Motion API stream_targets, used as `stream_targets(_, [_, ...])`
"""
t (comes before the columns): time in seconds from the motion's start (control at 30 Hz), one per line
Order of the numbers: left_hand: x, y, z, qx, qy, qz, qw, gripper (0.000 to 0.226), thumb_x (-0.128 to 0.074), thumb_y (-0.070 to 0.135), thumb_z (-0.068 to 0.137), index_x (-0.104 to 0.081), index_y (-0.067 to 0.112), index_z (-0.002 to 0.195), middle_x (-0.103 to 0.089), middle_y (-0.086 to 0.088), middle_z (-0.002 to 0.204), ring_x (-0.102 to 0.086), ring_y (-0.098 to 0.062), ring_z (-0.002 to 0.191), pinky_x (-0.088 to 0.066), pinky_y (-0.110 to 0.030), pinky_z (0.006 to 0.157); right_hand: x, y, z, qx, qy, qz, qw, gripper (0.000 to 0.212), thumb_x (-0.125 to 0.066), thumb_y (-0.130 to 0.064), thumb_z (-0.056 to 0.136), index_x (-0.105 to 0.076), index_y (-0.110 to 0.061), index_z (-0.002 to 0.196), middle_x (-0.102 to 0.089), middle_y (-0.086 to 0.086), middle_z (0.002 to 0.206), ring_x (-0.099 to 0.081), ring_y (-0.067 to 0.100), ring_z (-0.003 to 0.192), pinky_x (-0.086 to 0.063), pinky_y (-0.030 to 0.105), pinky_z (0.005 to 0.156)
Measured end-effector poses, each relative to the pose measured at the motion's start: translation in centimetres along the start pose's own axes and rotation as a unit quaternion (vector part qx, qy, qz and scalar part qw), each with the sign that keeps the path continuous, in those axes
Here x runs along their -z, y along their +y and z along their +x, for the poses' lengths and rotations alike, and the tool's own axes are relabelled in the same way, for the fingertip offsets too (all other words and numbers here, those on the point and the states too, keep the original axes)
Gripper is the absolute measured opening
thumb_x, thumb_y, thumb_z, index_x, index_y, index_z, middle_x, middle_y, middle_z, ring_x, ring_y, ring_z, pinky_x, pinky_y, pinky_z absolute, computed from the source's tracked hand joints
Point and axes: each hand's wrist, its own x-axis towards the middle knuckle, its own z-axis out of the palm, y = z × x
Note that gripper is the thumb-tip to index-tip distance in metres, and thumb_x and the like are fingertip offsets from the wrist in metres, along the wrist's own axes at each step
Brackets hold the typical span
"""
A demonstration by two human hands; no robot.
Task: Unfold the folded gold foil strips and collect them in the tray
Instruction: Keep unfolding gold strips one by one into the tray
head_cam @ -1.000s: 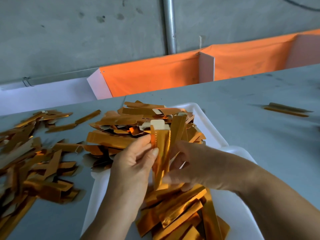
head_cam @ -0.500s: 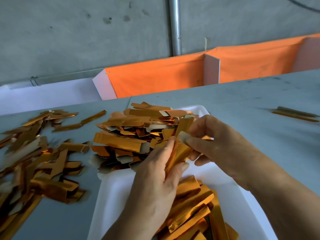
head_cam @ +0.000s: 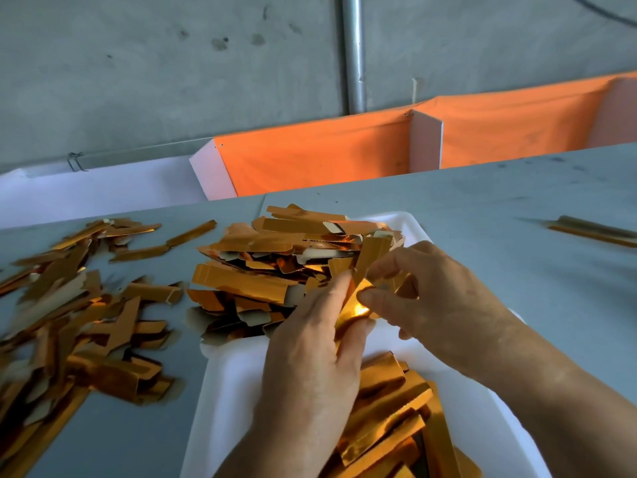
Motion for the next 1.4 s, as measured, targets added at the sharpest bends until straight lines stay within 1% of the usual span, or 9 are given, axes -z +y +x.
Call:
stream_targets(0.2, [0.0,0.1,0.0,-0.014,0.006,0.009,1.000,0.055,-0.054,0.042,0.087,-0.035,0.043,0.139,-0.053,0.026,0.119,-0.050,0.000,0.113,-0.049,-0.022,0.092,0.3,-0.4,-0.3,-0.001,0.077,0.013,0.997,0.024,-0.074,-0.039,0.077,-0.051,-0.038,0.079,-0.045,-0.020,0.095,-0.058,0.002,0.063,-0.040,0.004,0.055])
stream_targets(0.37, [0.0,-0.1,0.1,-0.023,0.011,0.007,1.000,0.054,-0.055,0.039,0.088,-0.038,0.040,0.139,-0.054,0.025,0.113,-0.052,0.002,0.106,-0.050,-0.018,0.087,0.5,-0.3,-0.2,-0.018,0.013,0.042,0.999,0.011,-0.070,-0.038,0.081,-0.061,-0.033,0.077,-0.051,-0.016,0.092,-0.060,0.002,0.058,-0.043,0.010,0.051])
stream_targets(0.57, [-0.2,0.0,0.0,-0.050,0.006,0.002,0.999,0.054,-0.057,0.036,0.089,-0.040,0.037,0.139,-0.055,0.022,0.118,-0.053,-0.001,0.108,-0.050,-0.017,0.086,1.3,-0.1,0.0,-0.078,-0.092,0.194,0.974,0.013,-0.072,-0.026,0.081,-0.063,-0.018,0.078,-0.065,-0.006,0.060,-0.060,0.003,0.052,-0.047,0.014,0.054])
stream_targets(0.8, [0.0,-0.3,0.2,-0.030,-0.005,-0.047,0.998,0.049,-0.055,0.036,0.090,-0.044,0.037,0.137,-0.060,0.021,0.110,-0.059,0.000,0.101,-0.051,-0.018,0.086,1.7,0.3,0.0,-0.057,-0.137,0.246,0.958,0.006,-0.067,-0.016,0.087,-0.071,-0.018,0.089,-0.072,0.001,0.073,-0.067,0.008,0.068,-0.050,0.015,0.060])
stream_targets(0.9, [0.3,0.0,0.3,-0.034,-0.013,-0.079,0.996,0.051,-0.044,0.046,0.085,-0.049,0.035,0.135,-0.060,0.023,0.095,-0.061,0.008,0.089,-0.049,-0.008,0.075,1.6,0.7,0.1,-0.062,-0.132,0.274,0.951,0.011,-0.063,-0.013,0.089,-0.073,-0.017,0.088,-0.070,0.003,0.074,-0.066,0.007,0.067,-0.051,0.016,0.061])
stream_targets(1.0, [0.5,0.3,0.4,-0.049,-0.009,-0.090,0.995,0.046,-0.039,0.045,0.087,-0.057,0.030,0.128,-0.060,0.026,0.083,-0.061,0.011,0.081,-0.047,-0.004,0.064,1.8,0.8,0.0,-0.046,-0.159,0.302,0.939,0.013,-0.062,-0.013,0.089,-0.074,-0.018,0.085,-0.071,-0.001,0.077,-0.066,0.007,0.071,-0.050,0.016,0.063])
stream_targets(1.17, [0.7,0.1,0.4,-0.054,-0.017,-0.033,0.998,0.046,-0.033,0.039,0.086,-0.065,0.017,0.110,-0.063,0.020,0.075,-0.058,0.012,0.063,-0.041,0.001,0.056,1.7,0.5,0.1,-0.007,-0.140,0.238,0.961,0.016,-0.064,-0.014,0.088,-0.073,-0.023,0.079,-0.070,-0.007,0.075,-0.066,0.007,0.071,-0.052,0.018,0.063])
stream_targets(1.3, [0.7,0.1,0.3,-0.058,-0.058,0.030,0.996,0.058,-0.023,0.044,0.079,-0.057,0.023,0.122,-0.070,0.012,0.095,-0.063,-0.001,0.074,-0.049,-0.008,0.062,1.7,0.3,0.1,-0.008,-0.136,0.214,0.967,0.013,-0.063,-0.014,0.088,-0.071,-0.019,0.079,-0.067,-0.009,0.064,-0.063,0.003,0.060,-0.050,0.015,0.059])
stream_targets(1.4, [0.6,0.0,0.5,-0.041,-0.083,0.017,0.996,0.060,-0.019,0.050,0.080,-0.052,0.027,0.124,-0.068,0.015,0.090,-0.061,0.000,0.070,-0.050,-0.009,0.066,1.5,0.5,0.1,-0.024,-0.124,0.201,0.971,0.011,-0.064,-0.014,0.089,-0.071,-0.016,0.081,-0.064,-0.011,0.060,-0.060,0.002,0.056,-0.049,0.015,0.058])
